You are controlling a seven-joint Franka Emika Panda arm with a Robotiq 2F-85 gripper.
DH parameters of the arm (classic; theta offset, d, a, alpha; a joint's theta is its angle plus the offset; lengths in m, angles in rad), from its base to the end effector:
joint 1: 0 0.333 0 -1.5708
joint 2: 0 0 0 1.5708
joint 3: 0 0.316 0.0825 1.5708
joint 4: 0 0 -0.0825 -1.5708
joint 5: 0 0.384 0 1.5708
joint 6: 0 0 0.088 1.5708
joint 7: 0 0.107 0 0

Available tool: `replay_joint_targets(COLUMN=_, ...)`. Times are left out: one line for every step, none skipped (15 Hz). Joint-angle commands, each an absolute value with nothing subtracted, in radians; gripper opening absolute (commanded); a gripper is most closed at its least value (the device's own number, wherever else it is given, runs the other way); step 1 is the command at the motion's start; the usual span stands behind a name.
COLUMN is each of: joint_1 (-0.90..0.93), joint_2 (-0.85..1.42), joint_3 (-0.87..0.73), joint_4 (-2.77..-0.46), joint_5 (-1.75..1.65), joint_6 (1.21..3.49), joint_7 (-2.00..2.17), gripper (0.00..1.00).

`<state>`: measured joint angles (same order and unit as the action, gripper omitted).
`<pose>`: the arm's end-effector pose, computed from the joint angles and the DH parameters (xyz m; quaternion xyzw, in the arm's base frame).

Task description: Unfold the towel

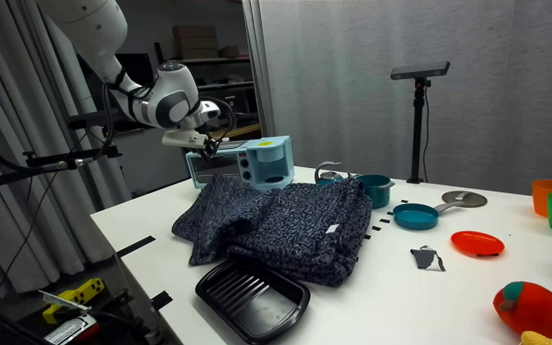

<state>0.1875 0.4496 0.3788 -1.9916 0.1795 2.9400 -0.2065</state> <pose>0.5647 0.3237 0.3055 -0.9273 -0.2506 -0.2297 0.1568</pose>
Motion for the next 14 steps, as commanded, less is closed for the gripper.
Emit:
replay_joint_targets(joint_1=0.238, joint_2=0.442, joint_3=0.337, joint_4=-2.029, joint_5=0.101, joint_6=3.000, joint_7=-0.160, gripper=0.58)
replay_joint_targets(joint_1=0.231, joint_2=0.439, joint_3=0.335, joint_4=-2.039, joint_5=0.086, joint_6=3.001, joint_7=-0.165, gripper=0.65)
replay_joint_targets(joint_1=0.229, joint_2=0.434, joint_3=0.328, joint_4=-2.049, joint_5=0.068, joint_6=3.000, joint_7=-0.169, gripper=0.72)
replay_joint_targets(joint_1=0.219, joint_2=0.421, joint_3=0.315, joint_4=-2.064, joint_5=0.052, joint_6=2.989, joint_7=-0.173, gripper=0.81)
replay_joint_targets(joint_1=0.200, joint_2=0.412, joint_3=0.314, joint_4=-2.075, joint_5=0.046, joint_6=2.965, joint_7=-0.183, gripper=0.87)
replay_joint_targets(joint_1=0.195, joint_2=0.403, joint_3=0.296, joint_4=-2.085, joint_5=0.033, joint_6=2.953, joint_7=-0.180, gripper=0.96)
replay_joint_targets(joint_1=0.186, joint_2=0.390, joint_3=0.277, joint_4=-2.099, joint_5=0.021, joint_6=2.934, joint_7=-0.180, gripper=0.99)
replay_joint_targets(joint_1=0.178, joint_2=0.381, joint_3=0.259, joint_4=-2.110, joint_5=0.011, joint_6=2.917, joint_7=-0.180, gripper=1.00)
replay_joint_targets(joint_1=0.168, joint_2=0.370, joint_3=0.240, joint_4=-2.122, joint_5=0.002, joint_6=2.892, joint_7=-0.179, gripper=1.00)
replay_joint_targets(joint_1=0.167, joint_2=0.360, joint_3=0.214, joint_4=-2.132, joint_5=-0.012, joint_6=2.865, joint_7=-0.172, gripper=1.00)
replay_joint_targets(joint_1=0.158, joint_2=0.350, joint_3=0.196, joint_4=-2.146, joint_5=-0.020, joint_6=2.836, joint_7=-0.172, gripper=1.00)
replay_joint_targets(joint_1=0.157, joint_2=0.337, joint_3=0.172, joint_4=-2.161, joint_5=-0.032, joint_6=2.800, joint_7=-0.162, gripper=1.00)
replay_joint_targets(joint_1=0.151, joint_2=0.325, joint_3=0.154, joint_4=-2.179, joint_5=-0.042, joint_6=2.769, joint_7=-0.162, gripper=1.00)
replay_joint_targets(joint_1=0.144, joint_2=0.312, joint_3=0.139, joint_4=-2.195, joint_5=-0.049, joint_6=2.731, joint_7=-0.161, gripper=1.00)
